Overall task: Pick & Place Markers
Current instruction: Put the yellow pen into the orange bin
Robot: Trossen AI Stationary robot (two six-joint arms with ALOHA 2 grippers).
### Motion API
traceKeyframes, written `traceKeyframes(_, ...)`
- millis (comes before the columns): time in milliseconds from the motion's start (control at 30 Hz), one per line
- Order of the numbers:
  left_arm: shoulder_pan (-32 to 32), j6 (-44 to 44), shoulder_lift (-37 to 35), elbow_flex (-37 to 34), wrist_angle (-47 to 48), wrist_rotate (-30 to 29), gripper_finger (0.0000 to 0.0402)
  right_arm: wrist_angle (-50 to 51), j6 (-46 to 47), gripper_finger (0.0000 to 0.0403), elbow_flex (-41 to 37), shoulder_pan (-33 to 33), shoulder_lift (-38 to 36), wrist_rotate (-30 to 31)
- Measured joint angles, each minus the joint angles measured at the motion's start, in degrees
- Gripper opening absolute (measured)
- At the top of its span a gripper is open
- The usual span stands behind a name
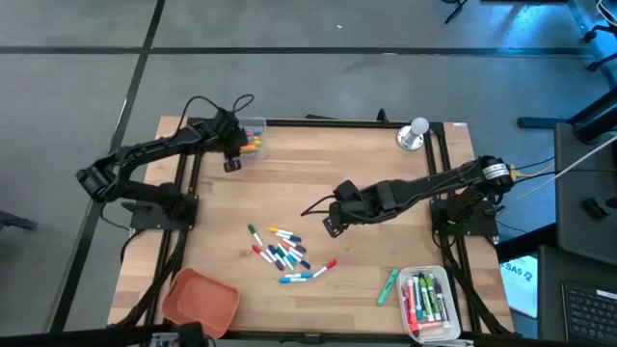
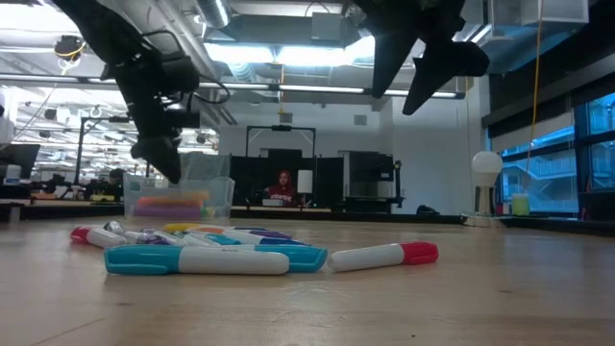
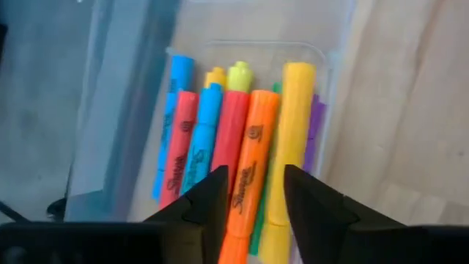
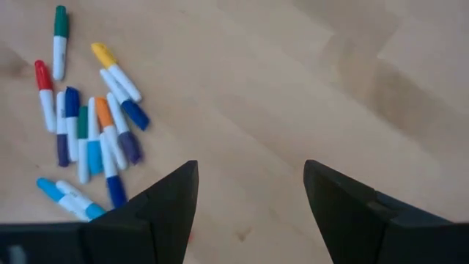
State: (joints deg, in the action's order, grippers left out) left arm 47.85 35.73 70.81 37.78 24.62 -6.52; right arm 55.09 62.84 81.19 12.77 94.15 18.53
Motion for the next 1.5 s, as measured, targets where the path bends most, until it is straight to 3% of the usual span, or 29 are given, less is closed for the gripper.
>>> traceKeyframes(100,-1.5,0.0,-0.1,0.1,0.3,0.5,0.0156,-0.1,-4.5,0.0247,0.0,0.5,0.5,3.2)
traceKeyframes(200,-4.9,-1.4,-1.2,2.7,5.1,3.6,0.0178,-0.1,-6.3,0.0247,0.0,0.7,1.4,1.7)
traceKeyframes(367,-14.8,-20.5,-3.1,7.6,9.0,18.8,0.0185,-0.5,-5.8,0.0247,0.0,1.7,3.4,2.1)
traceKeyframes(433,-20.3,-23.2,-3.3,7.6,8.6,23.1,0.0184,-1.0,-5.6,0.0247,0.0,1.8,4.3,4.1)
traceKeyframes(633,-37.3,-25.2,-2.9,4.7,5.7,19.0,0.0189,-3.4,-2.9,0.0247,0.0,1.8,5.7,9.1)
traceKeyframes(833,-48.2,-33.3,-2.9,0.1,-2.9,8.6,0.0189,-5.8,-3.3,0.0247,0.0,1.8,5.7,10.4)
traceKeyframes(1067,-52.6,-40.7,0.3,-4.6,-11.9,6.0,0.0189,-7.2,-3.3,0.0247,0.0,1.9,5.7,10.4)
traceKeyframes(1500,-55.8,-39.0,13.5,-4.9,-21.7,4.0,0.0188,-8.7,-1.4,0.0247,0.0,4.1,5.7,8.9)
